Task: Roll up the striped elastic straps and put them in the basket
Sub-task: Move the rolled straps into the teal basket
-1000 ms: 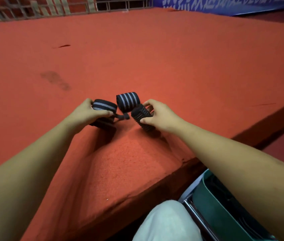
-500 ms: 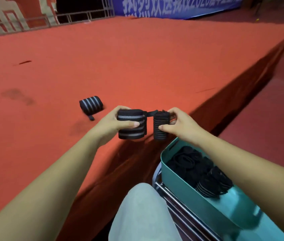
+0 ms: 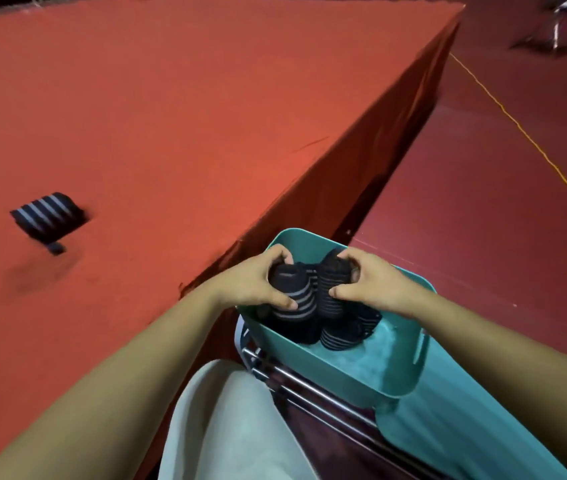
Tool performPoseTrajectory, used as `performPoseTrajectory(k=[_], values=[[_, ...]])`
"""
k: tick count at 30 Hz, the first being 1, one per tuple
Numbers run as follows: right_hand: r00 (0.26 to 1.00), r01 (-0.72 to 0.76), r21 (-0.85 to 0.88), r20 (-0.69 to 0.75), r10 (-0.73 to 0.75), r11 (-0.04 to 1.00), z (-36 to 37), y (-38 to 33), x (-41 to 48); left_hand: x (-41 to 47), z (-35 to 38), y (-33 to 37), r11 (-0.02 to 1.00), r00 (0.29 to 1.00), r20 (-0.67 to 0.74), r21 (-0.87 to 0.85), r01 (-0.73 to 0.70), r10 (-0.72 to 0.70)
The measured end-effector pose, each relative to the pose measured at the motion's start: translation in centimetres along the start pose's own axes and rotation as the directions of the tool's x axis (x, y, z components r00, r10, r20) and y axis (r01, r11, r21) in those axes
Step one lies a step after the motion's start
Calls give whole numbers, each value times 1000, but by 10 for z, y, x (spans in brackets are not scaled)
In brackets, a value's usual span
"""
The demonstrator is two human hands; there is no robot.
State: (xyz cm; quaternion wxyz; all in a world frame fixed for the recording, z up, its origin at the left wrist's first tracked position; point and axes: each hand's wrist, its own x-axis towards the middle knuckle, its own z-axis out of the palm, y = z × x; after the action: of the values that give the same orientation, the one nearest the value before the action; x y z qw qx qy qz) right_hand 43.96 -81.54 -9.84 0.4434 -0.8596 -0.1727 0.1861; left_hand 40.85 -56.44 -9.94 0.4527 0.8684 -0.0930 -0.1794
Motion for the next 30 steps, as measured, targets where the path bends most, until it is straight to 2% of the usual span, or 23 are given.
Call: performPoseTrajectory(k=[3, 9, 13, 16, 20, 26, 30], values=[[999, -27, -159, 40, 34, 987, -2, 13, -8, 13, 18, -6, 993, 992, 126, 118, -10, -5], [977, -24, -326, 192, 91, 945, 12, 35, -15, 30, 39, -16, 933, 954, 297, 353, -68, -43], [966, -45, -370, 220, 135, 928, 23, 48, -12, 34, 47, -26, 808, 930, 361, 568, -157, -73], [953, -77, -372, 246, 178, 925, 35, 54, -10, 39, 50, -35, 728, 907, 392, 665, -165, -153], [934, -85, -376, 292, 206, 923, 51, 59, -6, 46, 51, -34, 698, 902, 372, 706, -121, -220], [935, -62, -451, 287, 211, 890, 61, 65, 5, 50, 39, -29, 818, 881, 411, 573, -50, -234], [936, -94, -472, 257, 239, 876, 62, 71, 9, 50, 46, -34, 798, 879, 408, 601, -56, -246]])
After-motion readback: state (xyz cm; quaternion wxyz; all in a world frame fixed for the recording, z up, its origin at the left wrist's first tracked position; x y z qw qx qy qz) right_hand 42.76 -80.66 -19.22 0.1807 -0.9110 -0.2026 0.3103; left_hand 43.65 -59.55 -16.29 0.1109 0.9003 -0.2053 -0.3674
